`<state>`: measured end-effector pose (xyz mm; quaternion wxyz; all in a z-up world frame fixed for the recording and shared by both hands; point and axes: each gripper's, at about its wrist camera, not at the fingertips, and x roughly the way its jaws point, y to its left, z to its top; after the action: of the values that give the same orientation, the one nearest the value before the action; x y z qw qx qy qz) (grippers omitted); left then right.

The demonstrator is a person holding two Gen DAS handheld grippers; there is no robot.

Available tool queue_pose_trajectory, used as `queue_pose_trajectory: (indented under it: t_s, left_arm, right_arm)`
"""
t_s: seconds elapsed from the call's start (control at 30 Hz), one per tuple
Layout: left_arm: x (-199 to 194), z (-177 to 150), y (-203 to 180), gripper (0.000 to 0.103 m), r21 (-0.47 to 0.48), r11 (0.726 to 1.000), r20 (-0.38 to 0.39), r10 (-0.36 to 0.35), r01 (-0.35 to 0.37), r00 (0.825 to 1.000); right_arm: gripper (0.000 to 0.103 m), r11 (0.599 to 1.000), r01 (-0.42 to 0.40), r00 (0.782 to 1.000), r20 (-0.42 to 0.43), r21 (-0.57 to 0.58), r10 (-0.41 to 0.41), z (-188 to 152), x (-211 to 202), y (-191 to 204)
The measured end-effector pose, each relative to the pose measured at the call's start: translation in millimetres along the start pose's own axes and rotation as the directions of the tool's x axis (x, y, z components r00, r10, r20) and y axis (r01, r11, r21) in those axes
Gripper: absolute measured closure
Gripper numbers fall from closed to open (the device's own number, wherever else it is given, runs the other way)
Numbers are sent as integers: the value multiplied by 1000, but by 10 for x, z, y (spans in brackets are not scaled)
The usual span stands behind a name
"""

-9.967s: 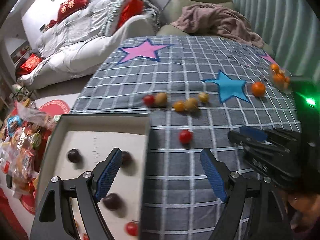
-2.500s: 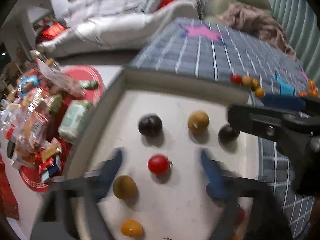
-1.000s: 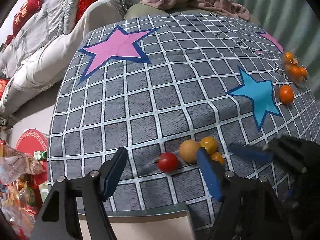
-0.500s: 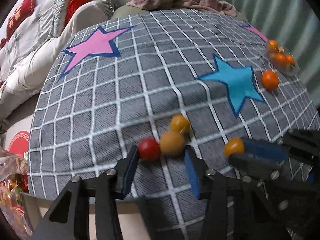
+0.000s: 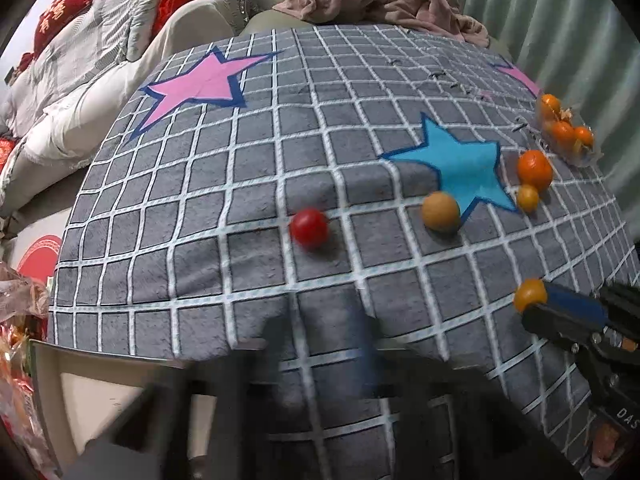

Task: Organize fruits
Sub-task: 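Grasp a brown kiwi with the left gripper while the right grasps a kumquat, then carry the kiwi and kumquat over the white tray with both grippers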

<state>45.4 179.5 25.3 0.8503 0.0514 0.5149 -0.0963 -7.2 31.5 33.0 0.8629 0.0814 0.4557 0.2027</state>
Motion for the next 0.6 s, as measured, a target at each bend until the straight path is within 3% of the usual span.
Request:
queue_pose_trajectory:
  t_s: [0.03, 0.07, 0.13, 0.23, 0.53, 0.6]
  left_arm:
    - [-32, 12, -32, 20, -7, 1000, 32, 9, -9, 999]
    - [-76, 24, -83, 20, -12, 1000, 69, 19, -18, 997]
    - [-91, 83, -209, 20, 0, 1000, 80, -1, 1, 997]
    - [-64, 163, -406, 20, 21, 999, 101, 25, -27, 995]
    - [173, 344, -789, 21, 61, 996, 98, 64, -70, 993]
    - [226, 336, -796, 35, 57, 996, 90, 69, -74, 994]
  right_arm:
    - [87, 1000, 3, 1000, 2, 13, -3, -20, -37, -50]
    - [86, 1000, 5, 1000, 4, 23, -5, -41, -61, -85]
    - [86, 999, 11, 1000, 8, 41, -12, -98, -117, -164]
    - [86, 998, 16, 1000, 11, 66, -17, -177, -174, -256]
    - [86, 992, 14, 999, 27, 122, -18, -341, -370, -429]
    - [86, 992, 11, 999, 34, 126, -15, -353, -409, -454]
